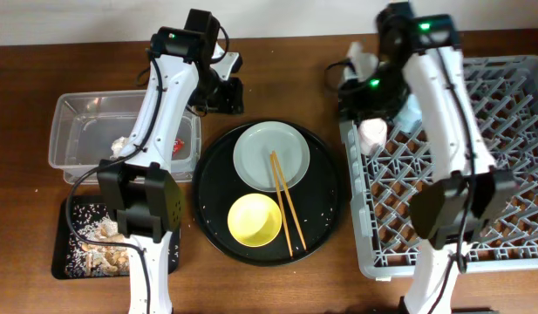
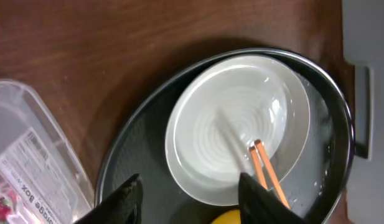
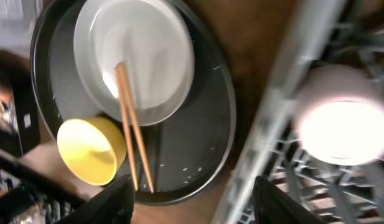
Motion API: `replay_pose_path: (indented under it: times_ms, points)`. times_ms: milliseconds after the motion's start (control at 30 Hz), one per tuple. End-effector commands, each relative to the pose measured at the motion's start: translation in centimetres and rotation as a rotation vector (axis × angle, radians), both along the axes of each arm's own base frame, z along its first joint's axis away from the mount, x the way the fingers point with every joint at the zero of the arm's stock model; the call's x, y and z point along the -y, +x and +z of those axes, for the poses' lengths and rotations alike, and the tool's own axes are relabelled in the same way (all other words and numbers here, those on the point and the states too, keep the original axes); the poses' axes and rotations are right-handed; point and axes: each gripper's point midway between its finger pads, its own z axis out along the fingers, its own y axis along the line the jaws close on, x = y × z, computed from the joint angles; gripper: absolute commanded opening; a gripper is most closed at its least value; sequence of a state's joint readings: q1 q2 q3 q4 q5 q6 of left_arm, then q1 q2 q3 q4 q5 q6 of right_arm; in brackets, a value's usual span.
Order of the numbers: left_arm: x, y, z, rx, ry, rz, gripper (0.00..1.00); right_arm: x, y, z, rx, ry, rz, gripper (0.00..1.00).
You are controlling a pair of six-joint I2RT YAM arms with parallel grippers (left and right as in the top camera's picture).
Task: Sort waste into correct bins and load items into the dishwasher rack
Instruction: 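Reach the right gripper to the tray and grasp one chopstick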
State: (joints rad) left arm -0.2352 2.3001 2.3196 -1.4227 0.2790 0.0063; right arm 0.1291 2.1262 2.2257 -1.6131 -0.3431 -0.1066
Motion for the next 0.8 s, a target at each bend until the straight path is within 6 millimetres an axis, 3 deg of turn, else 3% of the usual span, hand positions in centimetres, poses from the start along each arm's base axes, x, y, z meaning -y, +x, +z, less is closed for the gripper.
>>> replay_pose_path:
  times_ms: [0,67,167,233,300,367,533,633,767]
  points:
    - [-0.4,-1.6,1.9,-0.028,-0.007,0.008,0.4,-2.4,-1.8,-0.8,-0.05,0.004,0.069,0.61]
    - [-0.7,-2.9,4.1,-0.019,-0.009,0.008,0.37,-3.3,-2.4,-1.1,-0.063,0.001,0.095,0.61]
    - [-0.5,-5.0,9.0,0.067,-0.03,-0.007,0.34,-4.1,-2.9,-1.3,-0.072,-0.001,0.116,0.61]
    - [0.1,-7.5,11.8,0.093,-0.036,-0.025,0.33,-4.1,-2.8,-1.3,-0.078,-0.002,0.091,0.61]
    - [0.7,-10.3,13.2,0.076,-0.022,-0.058,0.27,-4.1,-2.8,-1.3,-0.078,-0.002,0.091,0.61]
    - [0.3,-11.6,13.1,0.071,0.04,-0.02,0.27,-4.1,-2.8,-1.3,-0.08,-0.002,0.088,0.62]
    - [-4.4,-17.0,10.1,0.055,0.368,0.162,0.28,-4.0,-3.1,-1.3,-0.095,-0.009,0.074,0.66]
    - [-3.8,-19.2,4.4,-0.014,0.312,0.175,0.29,-4.0,-3.1,-1.3,-0.094,-0.009,0.074,0.67]
    - [-2.9,-20.4,-2.9,-0.088,0.263,0.15,0.29,-4.3,-3.3,-1.5,-0.101,-0.009,0.083,0.65]
